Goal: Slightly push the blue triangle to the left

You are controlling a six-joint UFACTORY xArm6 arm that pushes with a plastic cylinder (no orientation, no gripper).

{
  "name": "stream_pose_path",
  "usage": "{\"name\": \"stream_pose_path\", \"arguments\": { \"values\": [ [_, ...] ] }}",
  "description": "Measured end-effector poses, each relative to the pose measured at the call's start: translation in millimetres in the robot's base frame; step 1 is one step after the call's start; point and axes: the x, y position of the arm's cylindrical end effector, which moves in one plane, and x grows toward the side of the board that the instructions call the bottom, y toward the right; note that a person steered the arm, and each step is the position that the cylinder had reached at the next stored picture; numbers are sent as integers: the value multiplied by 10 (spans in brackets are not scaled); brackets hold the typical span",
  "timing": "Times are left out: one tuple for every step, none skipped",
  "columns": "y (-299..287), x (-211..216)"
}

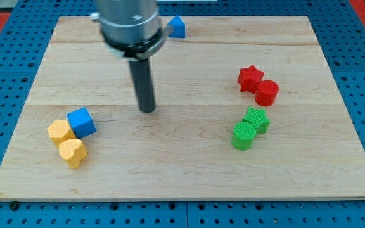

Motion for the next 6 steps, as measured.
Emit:
{"name": "stream_pose_path", "arguments": {
  "values": [
    [202, -667],
    [509, -1195],
    [884, -1721],
    [773, -1863],
    [770, -1864],
    [792, -2031]
  ]
}}
